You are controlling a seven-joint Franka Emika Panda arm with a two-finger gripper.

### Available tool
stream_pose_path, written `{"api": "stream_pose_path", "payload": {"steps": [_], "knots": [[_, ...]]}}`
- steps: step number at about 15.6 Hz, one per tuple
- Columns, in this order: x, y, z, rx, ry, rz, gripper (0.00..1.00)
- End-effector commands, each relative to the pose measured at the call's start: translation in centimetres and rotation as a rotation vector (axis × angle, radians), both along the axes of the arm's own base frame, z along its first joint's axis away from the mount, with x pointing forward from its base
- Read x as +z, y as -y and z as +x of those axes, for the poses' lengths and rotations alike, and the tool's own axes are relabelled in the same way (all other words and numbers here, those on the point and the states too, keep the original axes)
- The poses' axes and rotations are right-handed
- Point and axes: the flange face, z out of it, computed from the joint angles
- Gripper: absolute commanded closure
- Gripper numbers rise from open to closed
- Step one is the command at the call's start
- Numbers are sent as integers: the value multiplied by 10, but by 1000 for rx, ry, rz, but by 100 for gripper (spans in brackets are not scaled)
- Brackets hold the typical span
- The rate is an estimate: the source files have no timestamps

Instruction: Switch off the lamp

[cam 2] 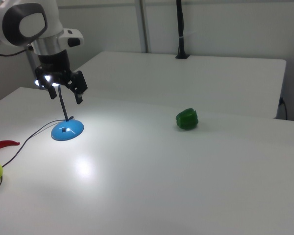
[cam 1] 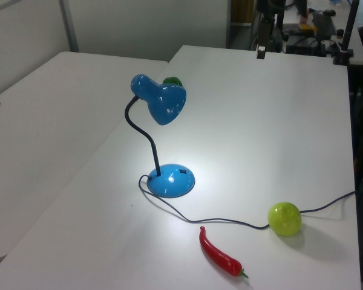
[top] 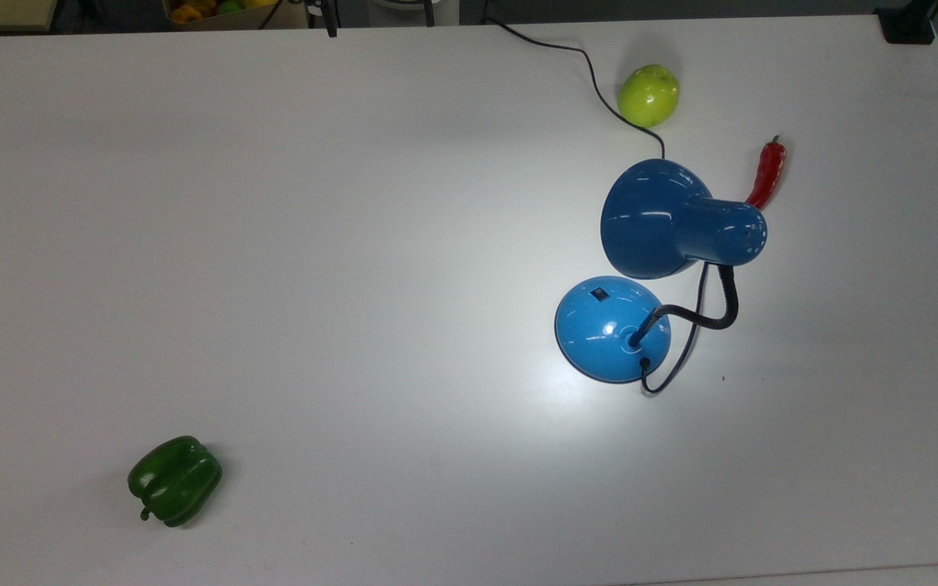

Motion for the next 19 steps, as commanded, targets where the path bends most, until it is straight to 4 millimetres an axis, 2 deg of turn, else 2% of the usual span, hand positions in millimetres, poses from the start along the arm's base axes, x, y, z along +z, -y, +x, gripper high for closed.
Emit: {"api": "stream_pose_path", "payload": {"steps": [1,13,15,17,19], "knots": [[0,-4,1,17,6,-9,0],[1,-3,1,26,5,-7,0],[1,-1,1,23,5,4,15],[1,-2,1,25,5,5,35],[-1,-4,2,22,1,18,45]]}}
